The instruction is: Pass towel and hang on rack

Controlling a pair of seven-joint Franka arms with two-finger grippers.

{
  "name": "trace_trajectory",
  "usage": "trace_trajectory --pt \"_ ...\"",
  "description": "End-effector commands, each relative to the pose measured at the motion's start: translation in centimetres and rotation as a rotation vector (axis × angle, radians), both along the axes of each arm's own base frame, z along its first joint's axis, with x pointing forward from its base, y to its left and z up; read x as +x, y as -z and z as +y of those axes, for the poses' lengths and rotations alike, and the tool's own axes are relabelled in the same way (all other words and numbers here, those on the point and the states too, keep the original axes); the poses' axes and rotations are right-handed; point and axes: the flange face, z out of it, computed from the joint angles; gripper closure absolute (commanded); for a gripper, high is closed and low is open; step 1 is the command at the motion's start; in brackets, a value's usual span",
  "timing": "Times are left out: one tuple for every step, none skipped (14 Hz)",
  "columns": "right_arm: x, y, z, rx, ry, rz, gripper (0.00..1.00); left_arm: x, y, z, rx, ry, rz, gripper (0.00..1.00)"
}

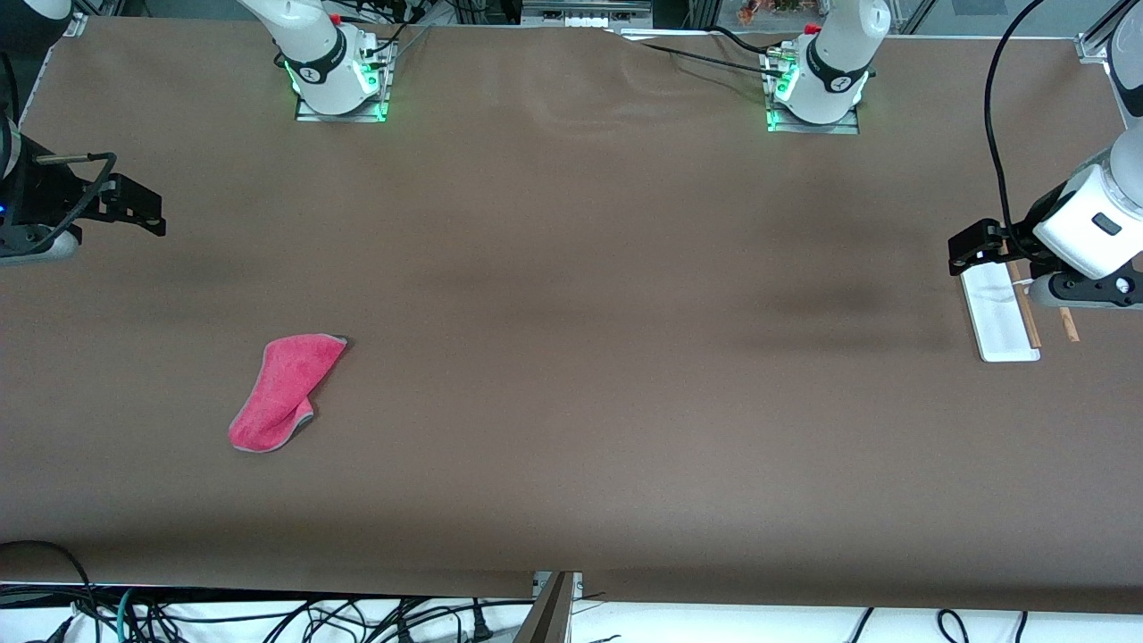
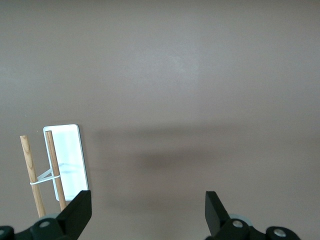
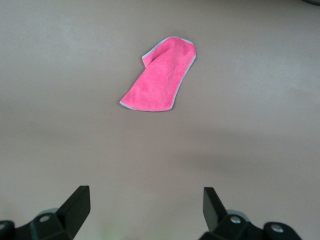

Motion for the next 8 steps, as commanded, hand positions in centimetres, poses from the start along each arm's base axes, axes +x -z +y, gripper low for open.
trace_trajectory --pt "0.05 -0.26 -0.02 0.0 0.017 -0.008 0.0 0.28 -0.43 0.06 -0.004 0.005 -0.001 0.0" --pt "0.07 -0.27 -0.02 0.0 0.017 -0.01 0.0 0.29 -0.44 0.06 -0.004 0.006 -0.003 0.0" --pt "0.07 -0.27 -0.02 0.0 0.017 -0.01 0.0 0.29 -0.44 0.06 -0.004 0.006 -0.003 0.0" --pt "0.07 -0.27 -0.02 0.0 0.017 -0.01 0.0 0.29 -0.44 0.06 -0.004 0.006 -0.003 0.0" --pt "0.07 -0.27 -0.02 0.0 0.017 -0.01 0.0 0.29 -0.44 -0.01 -0.003 0.007 -0.003 0.0" --pt "0.07 -0.27 -0.02 0.0 0.017 -0.01 0.0 0.29 -0.44 -0.03 -0.005 0.007 -0.003 0.0" --pt "0.07 -0.27 -0.02 0.0 0.017 -0.01 0.0 0.24 -0.54 -0.2 -0.005 0.01 -0.004 0.0" --pt "0.07 -0.27 -0.02 0.0 0.017 -0.01 0.0 0.23 -0.61 -0.48 -0.016 0.013 -0.005 0.0"
